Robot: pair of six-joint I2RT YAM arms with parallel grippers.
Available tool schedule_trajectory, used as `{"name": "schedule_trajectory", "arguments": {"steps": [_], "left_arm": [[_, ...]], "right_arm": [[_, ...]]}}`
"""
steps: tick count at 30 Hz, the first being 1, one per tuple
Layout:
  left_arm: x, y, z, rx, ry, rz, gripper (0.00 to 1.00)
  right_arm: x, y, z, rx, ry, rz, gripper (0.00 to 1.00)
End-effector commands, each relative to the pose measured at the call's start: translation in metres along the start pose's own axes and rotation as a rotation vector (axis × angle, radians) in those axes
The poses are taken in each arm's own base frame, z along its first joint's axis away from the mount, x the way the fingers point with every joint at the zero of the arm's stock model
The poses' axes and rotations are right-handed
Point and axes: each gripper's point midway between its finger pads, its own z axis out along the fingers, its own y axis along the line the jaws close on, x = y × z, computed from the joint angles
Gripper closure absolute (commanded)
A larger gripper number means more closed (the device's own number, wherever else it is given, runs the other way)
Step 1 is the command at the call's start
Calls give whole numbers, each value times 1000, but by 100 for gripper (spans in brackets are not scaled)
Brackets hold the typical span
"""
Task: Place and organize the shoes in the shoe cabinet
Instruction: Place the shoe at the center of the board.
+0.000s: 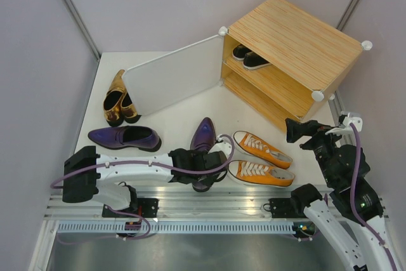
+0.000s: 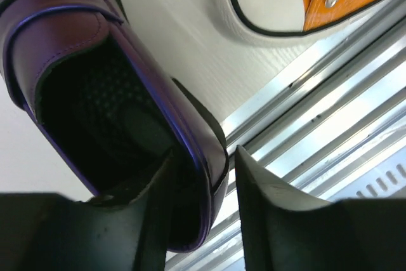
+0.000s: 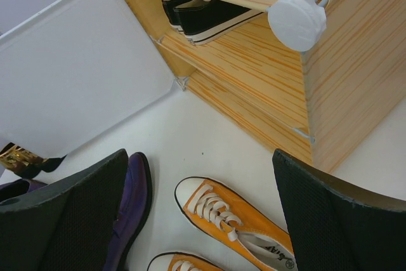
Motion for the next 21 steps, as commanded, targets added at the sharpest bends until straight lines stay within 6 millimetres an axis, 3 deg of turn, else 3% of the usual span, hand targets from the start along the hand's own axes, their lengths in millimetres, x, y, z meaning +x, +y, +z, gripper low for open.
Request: {"name": "schedule_trajectory", "arguments": {"steps": [1, 7, 15, 21], "left_arm": [[-33, -4, -3, -4, -134, -104, 49], [-33, 3, -19, 1, -171, -193, 24], [-35, 8, -63, 77, -225, -442, 20], [-7, 12, -63, 63, -141, -582, 14]], "right_arm": [[-1, 2, -3, -17, -4, -14, 2], [1, 1, -1, -13, 2, -21, 2], [4, 5, -1, -36, 9, -19, 2], [8, 4, -2, -42, 12, -14, 2]]}}
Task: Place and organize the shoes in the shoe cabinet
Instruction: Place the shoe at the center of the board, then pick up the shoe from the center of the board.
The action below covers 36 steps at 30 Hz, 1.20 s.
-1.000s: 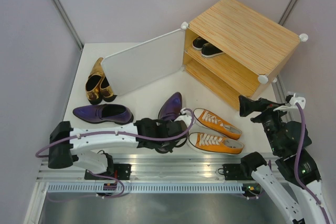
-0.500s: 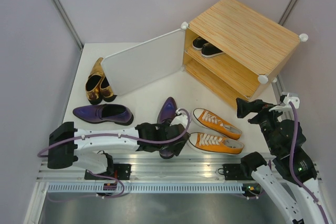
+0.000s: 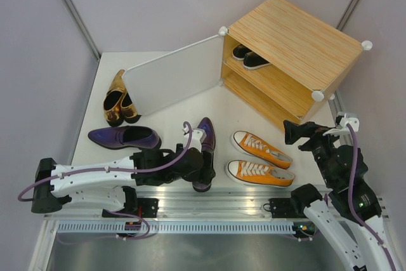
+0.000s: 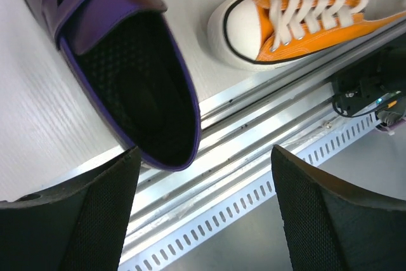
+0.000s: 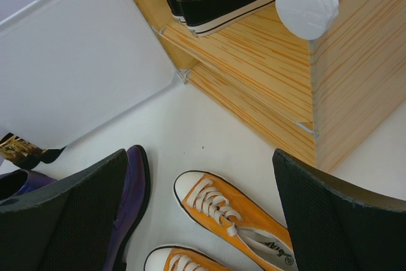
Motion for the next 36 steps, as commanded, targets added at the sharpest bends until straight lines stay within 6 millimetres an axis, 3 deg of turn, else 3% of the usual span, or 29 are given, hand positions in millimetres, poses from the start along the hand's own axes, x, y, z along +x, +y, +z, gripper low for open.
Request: {"name": "schedule_trajectory", "arguments": {"steps": [1, 4, 8, 13, 18, 29, 32, 35, 36], "left_arm": [[26, 19, 2, -96, 78, -141, 14], [41, 29, 5, -152, 109, -176, 11], [54, 27, 12, -179, 140, -145, 1], [60, 22, 23, -220, 150, -112, 0], [70, 33, 46, -330, 159, -59, 0], [60, 45, 80, -466, 122, 44, 1], [59, 47, 87, -466, 127, 117, 8], [55, 45, 90, -448, 132, 198, 26], [55, 43, 92, -442, 134, 214, 36]], "right_arm": [[1, 3, -2, -25, -7, -4, 2], [2, 3, -3, -33, -13, 2, 2], [2, 4, -4, -40, -18, 3, 2], [3, 6, -4, -49, -16, 3, 2], [4, 7, -3, -53, -9, 3, 2], [7, 8, -2, -60, -2, 3, 2], [7, 8, -2, -59, 0, 3, 2], [7, 8, -1, -58, 2, 2, 2], [8, 8, -1, -56, 7, 1, 2]]}}
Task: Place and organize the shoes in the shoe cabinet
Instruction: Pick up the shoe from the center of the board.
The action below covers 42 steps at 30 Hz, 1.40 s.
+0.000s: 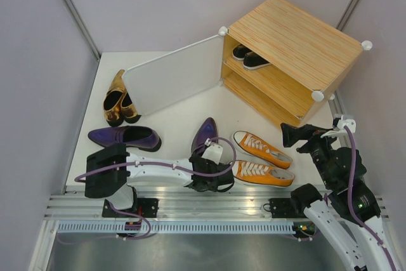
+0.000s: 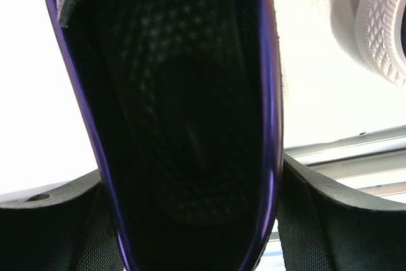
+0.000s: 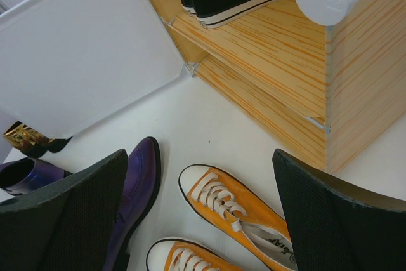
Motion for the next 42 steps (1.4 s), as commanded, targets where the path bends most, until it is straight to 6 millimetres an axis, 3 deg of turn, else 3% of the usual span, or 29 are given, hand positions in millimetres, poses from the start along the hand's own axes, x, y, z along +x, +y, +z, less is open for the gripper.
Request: {"name": "schedule_trajectory", "arguments": {"steps": [1, 5, 8, 10, 11, 14, 16, 22, 28, 33, 42], "left_arm": [[-22, -15, 1, 40, -74, 101, 42], [-18, -21, -1, 121, -68, 177, 65], [-8, -20, -4, 189, -51, 221, 64], [-3, -16, -8, 216, -40, 231, 54], [-2, -15, -9, 221, -38, 233, 34], [1, -8, -14, 238, -35, 187, 8], [1, -6, -16, 247, -34, 124, 1], [-15, -17, -23, 282, -75, -25, 0], [-8, -26, -5, 223, -32, -75, 0], [8, -14, 13, 113, 11, -136, 6], [-1, -3, 18, 39, -50, -207, 21]], "right_arm": [[-3, 4, 2, -15, -12, 2, 2], [-3, 2, 2, -8, -11, 1, 2], [-2, 2, 3, -2, -10, 0, 2], [-1, 1, 4, 2, -5, -1, 2], [0, 1, 5, 1, 2, -3, 2], [0, 2, 6, 2, 4, -2, 2], [1, 1, 7, 6, 4, 1, 2], [1, 3, 7, -1, 8, -1, 2], [0, 4, 5, -9, 5, 2, 2], [0, 4, 4, -15, 4, 1, 2], [2, 5, 4, -23, 7, -2, 2]]}}
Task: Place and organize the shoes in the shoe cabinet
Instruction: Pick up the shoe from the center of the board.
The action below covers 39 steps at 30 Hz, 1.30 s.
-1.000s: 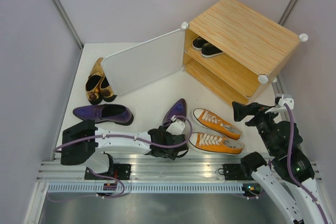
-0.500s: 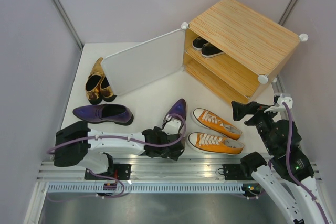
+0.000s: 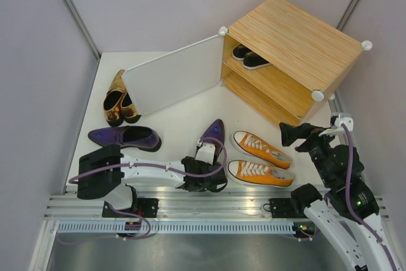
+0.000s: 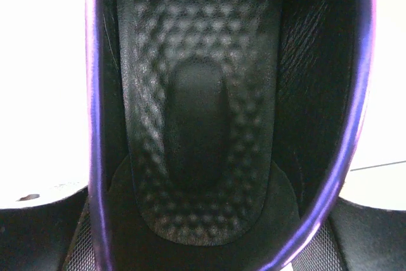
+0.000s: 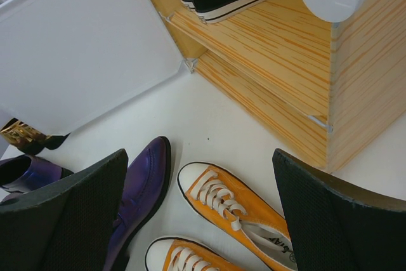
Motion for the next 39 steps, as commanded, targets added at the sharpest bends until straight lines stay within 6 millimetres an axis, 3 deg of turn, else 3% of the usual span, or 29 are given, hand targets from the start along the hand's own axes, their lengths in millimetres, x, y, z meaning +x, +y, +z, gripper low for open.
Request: {"name": "schedule_trajectory", "arguments": {"steps": [1, 4, 6, 7, 9, 10, 15, 16, 18, 19, 20, 22, 28, 34, 39], "left_arm": [[-6, -3, 7, -28, -35, -86, 23], [-4, 0, 12, -47, -35, -79, 31], [-1, 1, 15, -58, -32, -72, 53], [0, 2, 16, -61, -29, -67, 73], [1, 4, 16, -63, -25, -57, 96], [2, 5, 15, -62, -23, -54, 98], [-3, 7, 3, 16, -52, -110, 98], [-15, 0, -12, 97, -85, -140, 98], [-21, -7, -19, 210, -125, -168, 98], [-34, -12, -37, 300, -163, -211, 98], [-30, -7, -35, 319, -166, -218, 98], [-47, -14, -55, 430, -221, -275, 98], [-64, -9, -73, 471, -298, -242, 98], [-65, -11, -69, 443, -292, -201, 98], [-44, 4, -48, 345, -229, -180, 98]], "right_arm": [[-2, 5, 0, -27, -13, 3, 2], [-2, 5, 0, -28, -13, 4, 2], [-1, 5, 1, -26, -9, 3, 2], [0, 5, 1, -25, -6, 3, 2], [0, 5, 2, -27, -2, 0, 2], [0, 5, 2, -27, -2, 2, 2], [0, 5, 2, -26, -4, 0, 2], [0, 5, 2, -27, -5, 1, 2], [0, 5, 2, -26, -4, 2, 2], [0, 5, 2, -27, -2, 2, 2], [0, 5, 2, -24, -3, 2, 2], [0, 5, 2, -25, -4, 2, 2], [0, 5, 2, -25, -1, 1, 2], [0, 5, 2, -25, -1, 1, 2], [0, 4, 2, -21, -3, 1, 2]]}}
